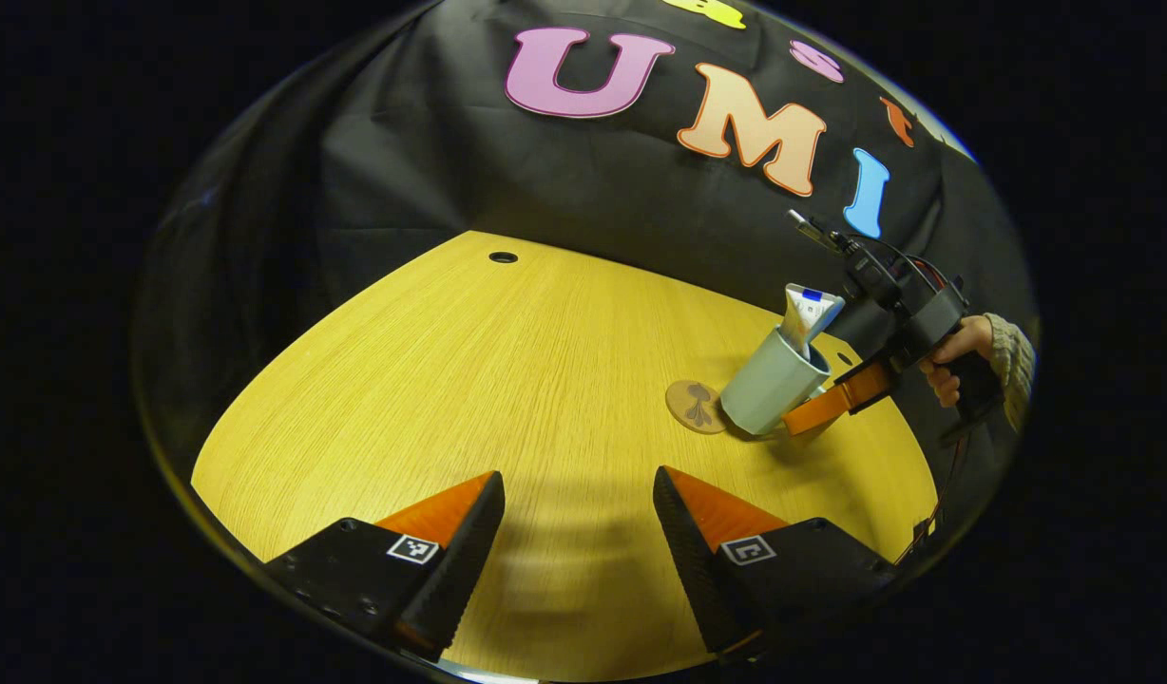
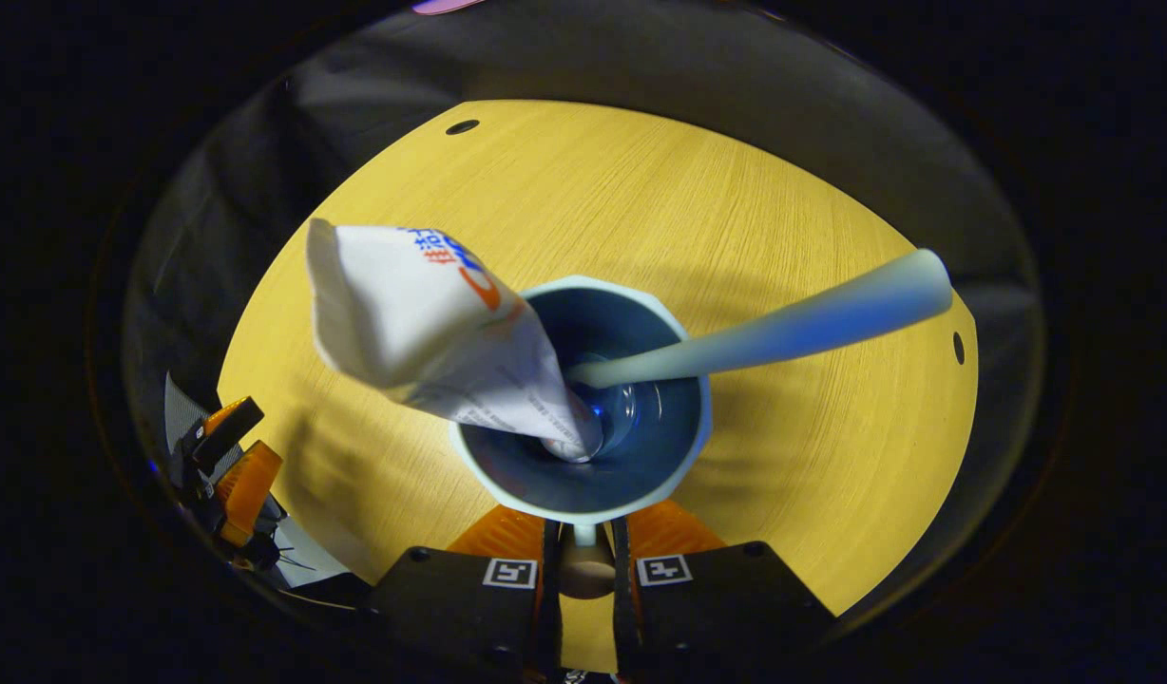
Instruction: Put the toothbrush and toothpaste on the desktop into the cup, then pick up the cup and place it on the coaster on the desktop.
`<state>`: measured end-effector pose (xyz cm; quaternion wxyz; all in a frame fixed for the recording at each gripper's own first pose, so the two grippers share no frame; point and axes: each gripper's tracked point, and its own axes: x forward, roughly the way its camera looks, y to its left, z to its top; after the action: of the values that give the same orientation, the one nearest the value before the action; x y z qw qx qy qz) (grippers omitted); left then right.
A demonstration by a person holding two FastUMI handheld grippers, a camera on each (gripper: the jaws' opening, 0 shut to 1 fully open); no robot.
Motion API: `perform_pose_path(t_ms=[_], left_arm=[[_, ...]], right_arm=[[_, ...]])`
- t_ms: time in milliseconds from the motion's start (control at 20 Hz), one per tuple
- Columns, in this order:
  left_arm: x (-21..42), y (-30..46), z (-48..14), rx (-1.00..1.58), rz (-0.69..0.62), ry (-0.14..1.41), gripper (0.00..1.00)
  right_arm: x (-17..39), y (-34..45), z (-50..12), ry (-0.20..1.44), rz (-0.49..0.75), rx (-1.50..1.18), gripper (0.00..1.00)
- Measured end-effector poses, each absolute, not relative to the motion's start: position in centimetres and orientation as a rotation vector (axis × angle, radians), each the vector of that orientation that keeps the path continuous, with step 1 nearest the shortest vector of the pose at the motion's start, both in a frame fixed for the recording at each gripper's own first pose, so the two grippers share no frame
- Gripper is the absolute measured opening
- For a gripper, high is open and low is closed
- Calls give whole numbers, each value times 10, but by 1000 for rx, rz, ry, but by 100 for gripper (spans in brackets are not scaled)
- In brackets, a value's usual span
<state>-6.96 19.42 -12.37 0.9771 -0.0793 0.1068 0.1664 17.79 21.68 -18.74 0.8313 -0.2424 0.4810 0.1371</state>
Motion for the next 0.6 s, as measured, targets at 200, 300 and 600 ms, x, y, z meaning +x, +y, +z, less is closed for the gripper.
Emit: perform_pose_path(t_ms=[200, 300, 600], left_arm=[[-70, 193, -122, -164, 327, 211, 91], [-70, 193, -121, -171, 327, 213, 91], [-70, 197, -117, -186, 352, 205, 91]], right_arm=[[180, 239, -190, 1018, 324, -497, 24], [182, 250, -192, 1015, 337, -505, 24], [192, 261, -204, 1009, 348, -544, 20]])
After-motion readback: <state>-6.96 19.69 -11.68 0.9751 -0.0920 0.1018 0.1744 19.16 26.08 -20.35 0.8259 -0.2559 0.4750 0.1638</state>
